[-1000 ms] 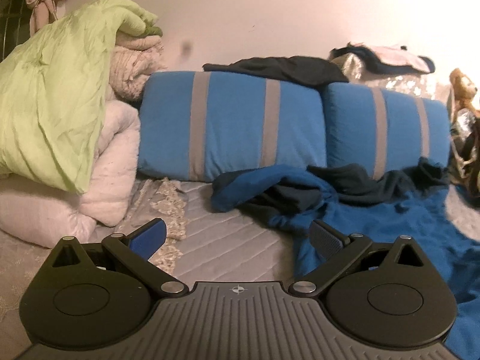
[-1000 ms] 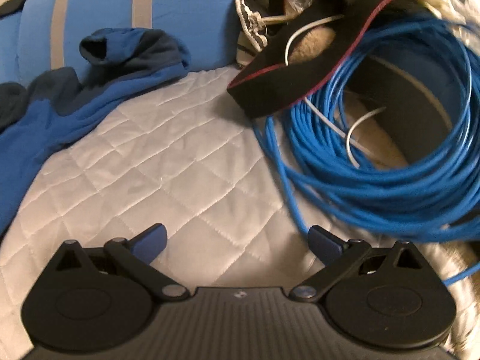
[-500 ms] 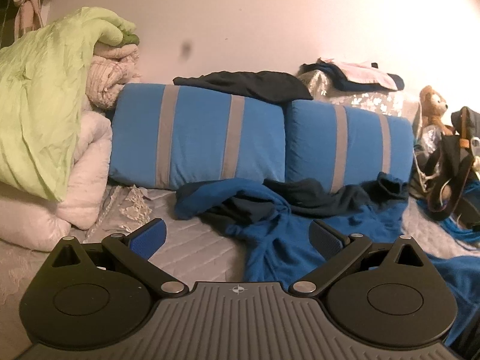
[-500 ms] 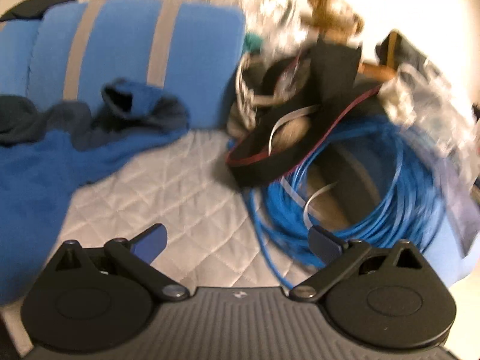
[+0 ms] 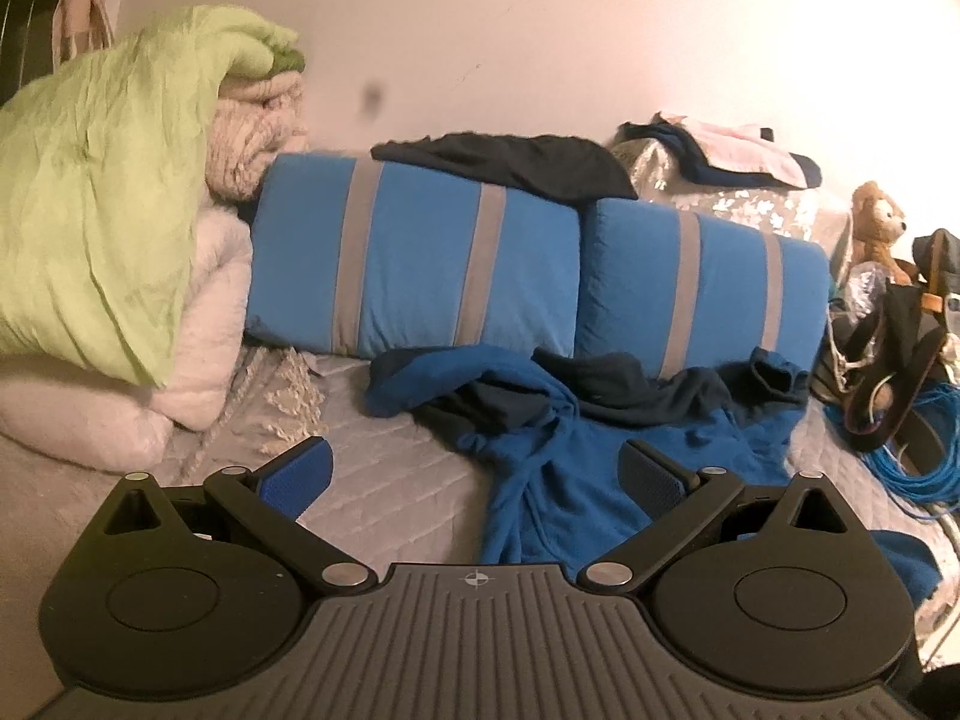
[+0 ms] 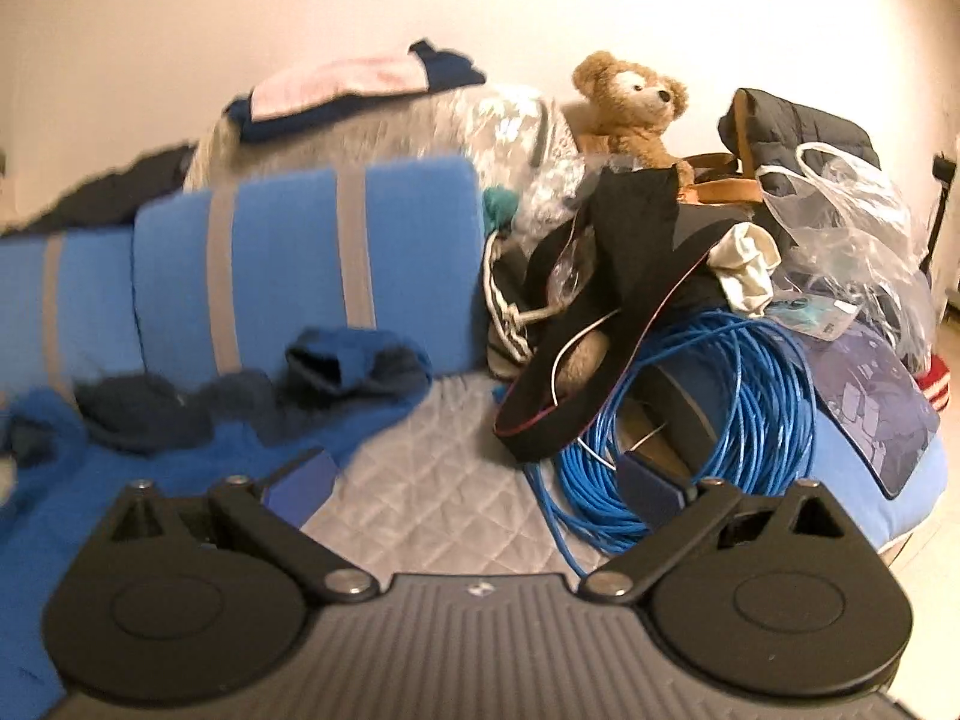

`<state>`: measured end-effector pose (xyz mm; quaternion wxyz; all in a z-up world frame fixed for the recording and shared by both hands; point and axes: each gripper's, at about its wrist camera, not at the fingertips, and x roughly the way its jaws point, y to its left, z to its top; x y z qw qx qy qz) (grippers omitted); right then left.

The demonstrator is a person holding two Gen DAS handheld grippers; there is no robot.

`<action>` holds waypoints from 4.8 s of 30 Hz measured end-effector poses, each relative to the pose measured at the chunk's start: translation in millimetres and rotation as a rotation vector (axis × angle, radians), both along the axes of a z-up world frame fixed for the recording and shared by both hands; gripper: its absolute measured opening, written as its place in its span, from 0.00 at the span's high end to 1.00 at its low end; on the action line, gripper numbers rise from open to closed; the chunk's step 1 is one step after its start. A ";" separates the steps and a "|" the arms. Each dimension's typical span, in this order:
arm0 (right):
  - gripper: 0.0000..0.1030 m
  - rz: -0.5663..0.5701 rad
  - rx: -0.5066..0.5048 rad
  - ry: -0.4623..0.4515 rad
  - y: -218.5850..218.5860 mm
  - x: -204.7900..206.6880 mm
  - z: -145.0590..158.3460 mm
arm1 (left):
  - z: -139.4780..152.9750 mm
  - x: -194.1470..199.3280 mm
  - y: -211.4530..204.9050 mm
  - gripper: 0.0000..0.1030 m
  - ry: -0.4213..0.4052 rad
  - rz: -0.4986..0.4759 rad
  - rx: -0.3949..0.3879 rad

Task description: Fold clothes

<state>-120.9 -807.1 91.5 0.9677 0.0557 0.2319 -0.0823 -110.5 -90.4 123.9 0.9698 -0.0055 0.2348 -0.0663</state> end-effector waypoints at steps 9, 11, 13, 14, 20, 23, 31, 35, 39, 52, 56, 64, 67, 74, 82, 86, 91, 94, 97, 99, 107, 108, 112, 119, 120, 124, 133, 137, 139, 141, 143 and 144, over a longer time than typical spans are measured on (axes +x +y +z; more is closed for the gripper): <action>0.00 -0.012 -0.047 -0.048 -14.6 -32.1 60.3 | 24.5 -24.4 -0.3 0.00 -0.013 -0.017 0.023; 0.00 -0.015 -0.069 -0.055 -10.4 -37.8 61.9 | 12.5 -22.2 0.4 0.00 0.007 -0.016 0.007; 0.00 -0.009 -0.075 -0.051 -5.4 -39.7 60.9 | -2.8 -17.5 2.0 0.00 0.034 -0.009 -0.015; 0.00 -0.001 -0.067 -0.045 -3.6 -39.2 56.7 | -10.8 -14.8 3.1 0.00 0.051 -0.004 -0.038; 0.00 0.069 -0.029 -0.001 12.2 -32.7 28.4 | -58.2 8.5 5.3 0.00 0.152 0.039 -0.123; 0.00 0.104 -0.027 0.021 24.7 -27.0 10.1 | -78.0 21.4 1.9 0.00 0.224 0.057 -0.084; 0.00 0.159 -0.042 0.111 49.3 -11.6 -31.3 | -99.9 35.4 -2.6 0.00 0.262 0.067 -0.010; 0.00 0.188 -0.060 0.173 57.7 -4.5 -45.0 | -105.7 41.5 1.2 0.00 0.271 0.038 -0.062; 0.00 0.231 -0.067 0.201 64.2 -3.5 -55.8 | -114.1 45.8 14.8 0.00 0.276 -0.016 -0.169; 0.00 0.452 0.210 0.218 58.6 -3.8 -71.1 | -175.2 54.0 68.3 0.02 0.436 -0.156 -0.783; 0.00 0.472 0.303 0.215 54.3 -0.3 -75.4 | -185.3 54.2 69.1 0.50 0.471 -0.193 -0.840; 0.00 0.472 0.379 0.239 53.6 12.6 -95.1 | -192.4 55.1 66.2 0.79 0.502 -0.194 -0.835; 0.00 0.503 0.431 0.267 53.0 17.5 -107.5 | -192.4 54.3 66.7 0.80 0.499 -0.193 -0.834; 0.15 0.594 0.580 0.325 51.7 21.9 -136.0 | -192.6 52.4 67.9 0.81 0.493 -0.190 -0.829; 0.64 0.732 0.660 0.389 59.0 18.0 -148.2 | -191.2 51.2 68.4 0.83 0.507 -0.166 -0.821; 0.91 0.744 0.644 0.372 61.4 13.8 -136.7 | -178.2 45.6 65.5 0.84 0.476 -0.164 -0.781; 0.93 0.710 0.596 0.308 60.7 8.5 -112.7 | -154.5 35.6 60.0 0.85 0.409 -0.173 -0.738; 0.93 0.701 0.561 0.262 61.9 3.8 -94.0 | -141.1 28.6 54.3 0.85 0.382 -0.189 -0.722; 0.93 0.700 0.535 0.223 59.0 -1.1 -76.2 | -130.3 20.0 49.9 0.85 0.364 -0.201 -0.706; 0.93 0.694 0.523 0.209 55.4 -4.9 -66.5 | -125.6 13.9 47.7 0.85 0.361 -0.210 -0.703; 0.93 0.639 0.496 0.222 36.8 -19.7 -60.7 | -136.0 5.0 46.2 0.85 0.410 -0.182 -0.666; 0.93 0.632 0.496 0.238 36.1 -19.9 -65.3 | -141.2 4.9 47.7 0.85 0.425 -0.162 -0.659; 0.93 0.614 0.483 0.308 38.1 -20.3 -86.3 | -161.7 3.9 49.6 0.84 0.479 -0.073 -0.612; 0.89 0.625 0.393 0.375 45.3 -21.9 -107.2 | -172.7 6.0 43.4 0.67 0.469 -0.025 -0.539; 0.83 0.632 0.384 0.376 45.4 -22.0 -107.0 | -170.7 5.7 40.6 0.61 0.461 -0.016 -0.507; 0.12 0.593 0.317 0.348 45.1 -21.0 -99.4 | -159.0 0.0 34.3 0.32 0.405 0.033 -0.371; 0.00 0.511 0.210 0.223 40.3 -23.2 -69.8 | -111.3 -10.1 56.2 0.29 0.260 0.137 -0.266; 0.00 0.471 0.181 0.127 33.2 -20.8 -45.7 | -65.1 -6.3 60.1 0.28 0.166 0.138 -0.169; 0.00 0.449 0.162 0.079 29.3 -16.7 -28.3 | -40.2 -6.4 66.1 0.27 0.109 0.149 -0.185; 0.00 0.427 0.155 0.030 22.9 -12.1 -8.8 | -19.2 -7.3 69.1 0.25 0.067 0.140 -0.201; 0.00 0.402 0.155 -0.014 15.6 -8.0 8.5 | -0.8 -8.9 67.7 0.23 0.030 0.128 -0.194; 0.00 0.384 0.157 -0.035 11.2 -6.0 17.3 | 7.3 -9.9 65.8 0.23 0.011 0.124 -0.183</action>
